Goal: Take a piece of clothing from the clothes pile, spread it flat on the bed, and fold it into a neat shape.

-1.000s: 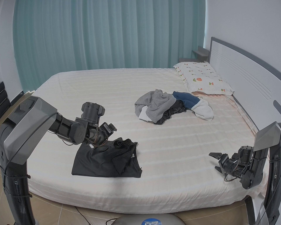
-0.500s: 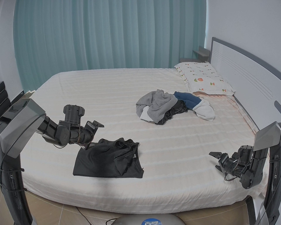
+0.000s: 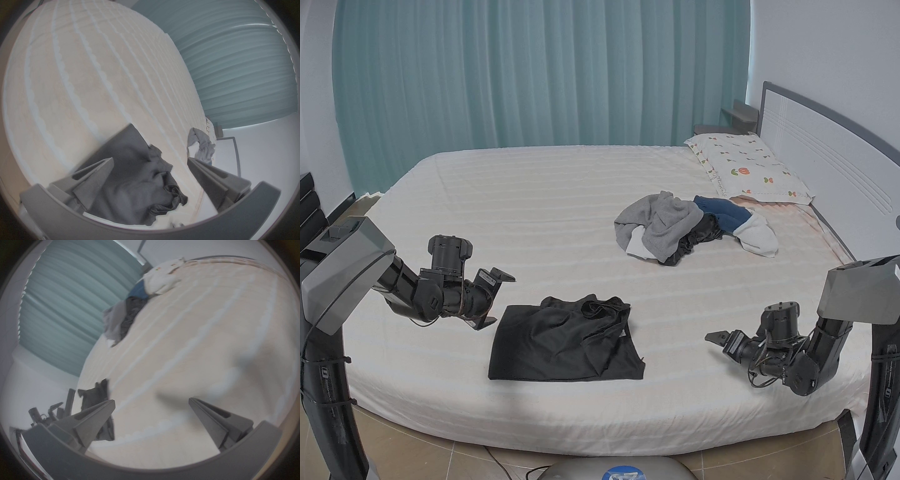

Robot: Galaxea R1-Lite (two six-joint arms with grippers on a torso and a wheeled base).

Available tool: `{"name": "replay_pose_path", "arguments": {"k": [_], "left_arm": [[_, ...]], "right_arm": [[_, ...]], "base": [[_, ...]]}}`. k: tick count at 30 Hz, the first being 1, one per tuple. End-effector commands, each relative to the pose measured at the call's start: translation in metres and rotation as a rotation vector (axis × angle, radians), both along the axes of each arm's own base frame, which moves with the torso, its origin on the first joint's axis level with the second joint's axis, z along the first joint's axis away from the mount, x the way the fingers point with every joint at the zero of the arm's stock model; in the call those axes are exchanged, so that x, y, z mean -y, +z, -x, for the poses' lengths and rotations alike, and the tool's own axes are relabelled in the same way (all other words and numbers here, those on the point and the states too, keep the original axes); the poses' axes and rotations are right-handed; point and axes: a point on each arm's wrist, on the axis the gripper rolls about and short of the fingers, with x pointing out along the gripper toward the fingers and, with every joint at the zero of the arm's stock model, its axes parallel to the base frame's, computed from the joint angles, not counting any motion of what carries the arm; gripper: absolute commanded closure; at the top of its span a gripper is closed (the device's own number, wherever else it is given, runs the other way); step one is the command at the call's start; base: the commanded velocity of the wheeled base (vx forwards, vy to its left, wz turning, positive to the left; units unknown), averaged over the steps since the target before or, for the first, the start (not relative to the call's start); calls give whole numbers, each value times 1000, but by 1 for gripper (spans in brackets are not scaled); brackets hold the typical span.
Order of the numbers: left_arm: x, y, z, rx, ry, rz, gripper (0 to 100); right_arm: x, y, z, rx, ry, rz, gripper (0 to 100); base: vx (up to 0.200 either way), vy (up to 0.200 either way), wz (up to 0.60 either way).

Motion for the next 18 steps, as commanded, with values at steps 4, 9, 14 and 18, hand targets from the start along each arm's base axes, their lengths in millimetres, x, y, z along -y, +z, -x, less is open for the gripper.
{"name": "replay_pose_path", "arguments": {"k": [4,9,14,18], "left_arm": [[0,-14,5,-12,12,13,0],[0,-15,4,-5,11,12,0],[0,-15,4,-4,7,9,0],[0,-16,4,-5,6,6,0]], "right_arm": [[-73,32,-19,135,149,40,0],[-84,28,-22,144,162,63,0],[-86,24,-25,152,199,115,0],[-88,22,-27,140,195,180,0]], "base": [[0,200,0],[0,200,0],[0,200,0],[0,0,0]]}}
